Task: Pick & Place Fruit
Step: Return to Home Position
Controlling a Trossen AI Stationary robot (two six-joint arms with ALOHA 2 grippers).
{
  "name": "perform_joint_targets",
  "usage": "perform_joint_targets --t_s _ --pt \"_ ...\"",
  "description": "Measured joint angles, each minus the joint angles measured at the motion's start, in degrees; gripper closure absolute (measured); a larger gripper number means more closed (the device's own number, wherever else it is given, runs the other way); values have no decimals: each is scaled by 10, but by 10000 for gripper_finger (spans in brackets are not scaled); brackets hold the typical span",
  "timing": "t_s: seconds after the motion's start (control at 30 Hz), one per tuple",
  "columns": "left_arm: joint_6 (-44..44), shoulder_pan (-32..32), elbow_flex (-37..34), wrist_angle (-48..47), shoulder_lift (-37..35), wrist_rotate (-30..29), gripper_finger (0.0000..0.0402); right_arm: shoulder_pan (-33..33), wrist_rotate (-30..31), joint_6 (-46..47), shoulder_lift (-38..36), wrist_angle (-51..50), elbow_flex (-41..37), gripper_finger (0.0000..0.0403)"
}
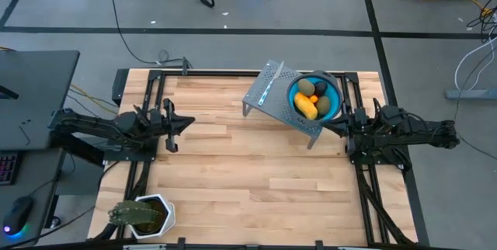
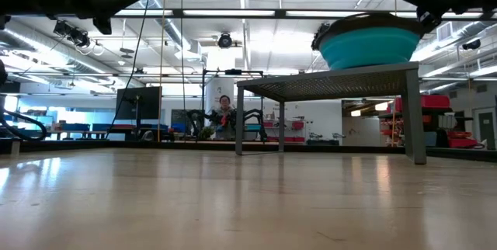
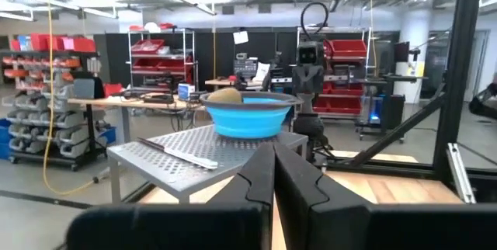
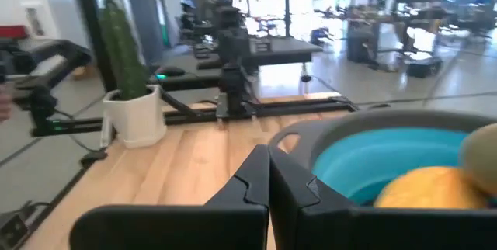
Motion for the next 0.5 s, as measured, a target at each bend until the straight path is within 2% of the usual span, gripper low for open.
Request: perform_joint_targets --t_s 0.27,0.5 --pt "-9 0 0 -66 -70 -2 395 0 -118 16 -62 11 -31 402" --pt "-11 0 0 -73 -82 -2 397 0 -131 4 -94 11 -30 402"
